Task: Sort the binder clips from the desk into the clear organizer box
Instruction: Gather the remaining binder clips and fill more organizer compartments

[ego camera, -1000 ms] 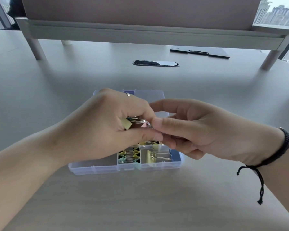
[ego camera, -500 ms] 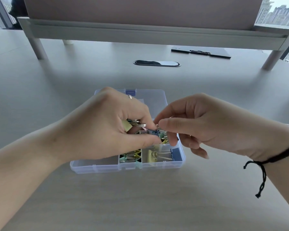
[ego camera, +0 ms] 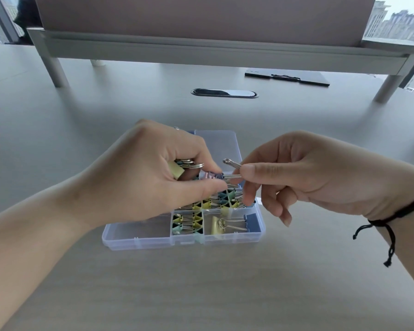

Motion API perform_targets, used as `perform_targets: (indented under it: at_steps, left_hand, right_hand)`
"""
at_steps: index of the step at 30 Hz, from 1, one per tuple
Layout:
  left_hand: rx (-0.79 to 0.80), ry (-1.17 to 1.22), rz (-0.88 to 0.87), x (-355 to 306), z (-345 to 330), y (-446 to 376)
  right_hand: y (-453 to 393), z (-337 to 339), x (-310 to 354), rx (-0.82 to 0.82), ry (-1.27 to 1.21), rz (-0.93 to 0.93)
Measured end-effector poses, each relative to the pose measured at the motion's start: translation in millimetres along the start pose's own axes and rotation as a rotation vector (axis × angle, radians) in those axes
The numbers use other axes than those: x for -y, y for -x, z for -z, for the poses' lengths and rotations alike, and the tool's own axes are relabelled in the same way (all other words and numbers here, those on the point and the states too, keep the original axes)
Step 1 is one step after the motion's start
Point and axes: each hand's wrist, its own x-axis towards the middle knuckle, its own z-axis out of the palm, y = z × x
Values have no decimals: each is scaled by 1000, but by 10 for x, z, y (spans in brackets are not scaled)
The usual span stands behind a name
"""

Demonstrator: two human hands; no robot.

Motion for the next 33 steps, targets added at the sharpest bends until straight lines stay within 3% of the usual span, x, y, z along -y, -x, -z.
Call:
perform_targets:
  at_steps: [5, 11, 18, 25, 33]
  left_hand:
    - [34, 49, 2, -18, -10, 1]
    - [158, 50, 9, 51, -10, -1]
    - [316, 87, 137, 44, -7, 4]
    - [401, 152, 157, 42, 25, -18]
    - [415, 117, 46, 40, 5, 1]
  right_hand:
    - [-10, -12, -15, -17, -60, 2]
    - [-33, -18, -7, -184, 71, 113]
    - [38, -9, 15, 13, 300, 41]
    - [35, -6, 27, -3, 290, 56]
    - [23, -18, 4, 9, 264, -17]
